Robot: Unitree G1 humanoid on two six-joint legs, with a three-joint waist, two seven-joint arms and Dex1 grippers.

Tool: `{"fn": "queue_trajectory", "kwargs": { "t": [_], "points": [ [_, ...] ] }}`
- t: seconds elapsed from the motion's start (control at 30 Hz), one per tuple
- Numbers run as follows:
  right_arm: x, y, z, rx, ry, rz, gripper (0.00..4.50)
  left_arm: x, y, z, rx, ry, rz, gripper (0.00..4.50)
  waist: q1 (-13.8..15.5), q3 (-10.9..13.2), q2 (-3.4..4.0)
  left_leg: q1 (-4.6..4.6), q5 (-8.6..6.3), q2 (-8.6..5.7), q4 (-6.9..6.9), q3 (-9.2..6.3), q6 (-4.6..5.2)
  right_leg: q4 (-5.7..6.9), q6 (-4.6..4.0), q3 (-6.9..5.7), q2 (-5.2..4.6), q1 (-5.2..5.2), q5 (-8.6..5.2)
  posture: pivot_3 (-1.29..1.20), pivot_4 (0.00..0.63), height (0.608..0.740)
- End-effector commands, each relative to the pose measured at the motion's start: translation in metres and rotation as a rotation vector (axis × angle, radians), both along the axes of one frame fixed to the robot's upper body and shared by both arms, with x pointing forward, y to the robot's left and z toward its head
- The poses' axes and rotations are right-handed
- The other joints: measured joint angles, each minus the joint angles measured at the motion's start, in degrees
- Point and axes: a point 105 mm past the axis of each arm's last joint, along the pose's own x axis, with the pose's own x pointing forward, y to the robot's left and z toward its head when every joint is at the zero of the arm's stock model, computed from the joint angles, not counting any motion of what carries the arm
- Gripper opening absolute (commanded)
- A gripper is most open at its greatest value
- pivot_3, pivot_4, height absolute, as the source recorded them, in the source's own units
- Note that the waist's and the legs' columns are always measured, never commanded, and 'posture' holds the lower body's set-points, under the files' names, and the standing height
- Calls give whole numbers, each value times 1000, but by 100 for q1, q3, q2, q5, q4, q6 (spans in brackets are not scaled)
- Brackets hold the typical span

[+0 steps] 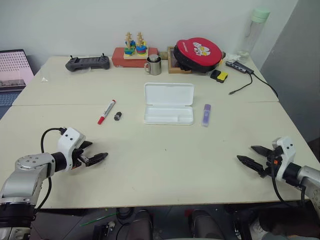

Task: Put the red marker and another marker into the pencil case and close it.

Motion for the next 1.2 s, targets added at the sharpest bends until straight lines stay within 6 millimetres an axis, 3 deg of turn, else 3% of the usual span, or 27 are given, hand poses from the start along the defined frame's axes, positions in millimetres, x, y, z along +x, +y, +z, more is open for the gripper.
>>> {"fn": "queue_trajectory", "kwargs": {
  "t": [0.03,0.43,0.67,0.87,0.97,1.1,1.2],
  "points": [
    [3,1,10,3,-47,-2,4471,-1,2,-3,20,19,10,4500,0,0,0,0,0,0,0,0,0,0,0,0,0,0,0,0,150,740],
    [12,1,12,6,-74,-17,4471,-1,-3,-18,72,50,4,4500,12,-2,3,3,0,0,1,0,0,2,3,0,0,3,2,0,150,740],
    [7,5,13,10,-62,16,4471,-8,6,-14,51,54,16,4500,11,-5,10,4,0,0,2,1,0,2,4,1,0,4,2,0,150,740],
    [4,13,11,26,-39,60,4471,-4,-5,-6,-4,26,-1,4500,-11,-5,11,5,0,0,2,1,0,4,4,1,0,4,2,0,150,740],
    [6,7,11,13,-46,35,4471,-6,-2,-16,27,49,3,4500,-10,-5,10,4,0,0,4,1,0,3,6,1,0,4,3,0,150,740],
    [6,21,22,55,-67,96,4471,-2,-26,-5,-56,7,-63,4500,-6,-5,11,4,0,0,3,1,0,3,5,1,0,4,2,0,150,740],
    [13,52,40,34,-123,198,4471,2,-66,2,-152,-36,-169,4500,12,1,15,2,0,0,5,2,0,2,7,1,-1,5,4,0,150,740]
  ]
}}
